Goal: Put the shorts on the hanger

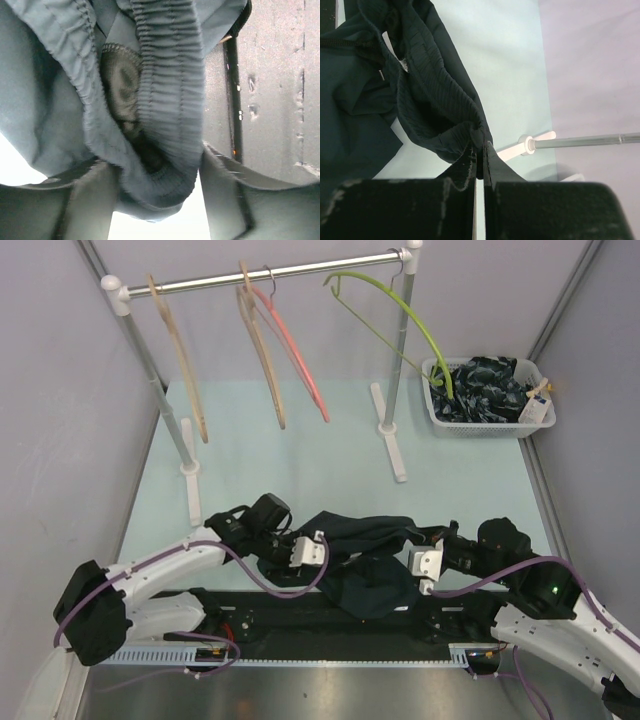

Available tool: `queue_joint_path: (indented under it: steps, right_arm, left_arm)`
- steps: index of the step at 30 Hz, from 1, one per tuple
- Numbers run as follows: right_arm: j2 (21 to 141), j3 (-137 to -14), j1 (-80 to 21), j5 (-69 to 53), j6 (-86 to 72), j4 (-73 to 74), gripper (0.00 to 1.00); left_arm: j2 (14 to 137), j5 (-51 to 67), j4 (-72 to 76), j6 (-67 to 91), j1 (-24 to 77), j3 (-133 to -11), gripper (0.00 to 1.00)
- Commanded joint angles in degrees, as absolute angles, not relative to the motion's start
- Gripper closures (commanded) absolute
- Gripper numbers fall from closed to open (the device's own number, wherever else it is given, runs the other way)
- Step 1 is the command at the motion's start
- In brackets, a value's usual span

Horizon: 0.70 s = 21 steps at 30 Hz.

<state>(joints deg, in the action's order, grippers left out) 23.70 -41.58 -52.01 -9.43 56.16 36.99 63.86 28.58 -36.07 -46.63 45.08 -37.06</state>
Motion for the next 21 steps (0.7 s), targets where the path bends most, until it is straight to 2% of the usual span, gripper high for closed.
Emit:
queue_joint_path:
  steps: [1, 2, 4, 5, 7, 15, 21]
  right_arm:
    - [23.29, -43.15, -52.03, -7.47, 55.02, 33.58, 1.0]
    - [23.38, -43.33, -52.03, -7.04, 54.58, 33.4, 1.0]
    - [23.99, -44.64, -52.03, -5.37, 52.05, 32.61, 1.0]
    - [24.43, -45.43, -51.94, -4.67, 51.07, 32.26, 1.0]
    - [25.92, -48.15, -51.94, -2.29, 47.22, 31.56, 1.0]
    - [34.18, -64.49, -50.81, 5.71, 37.97, 29.71, 1.0]
    - [42.17, -80.49, -47.99, 3.69, 36.48, 31.37, 1.0]
  left_arm:
    - [61.18, 28.48, -36.39, -44.84, 44.91, -37.35, 0.47]
    - [60.65, 27.52, -36.47, -43.61, 44.83, -38.14, 0.6]
    - [59.16, 27.25, -37.26, -39.65, 44.39, -41.9, 0.72]
    - [58.63, 27.16, -38.57, -38.42, 44.3, -43.58, 0.86]
    - [57.49, 25.58, -40.24, -34.73, 44.21, -49.62, 0.98]
    - [57.39, 21.45, -53.78, -29.27, 44.12, -74.94, 1.0]
    - [59.67, 16.09, -57.3, -27.17, 44.12, -94.28, 1.0]
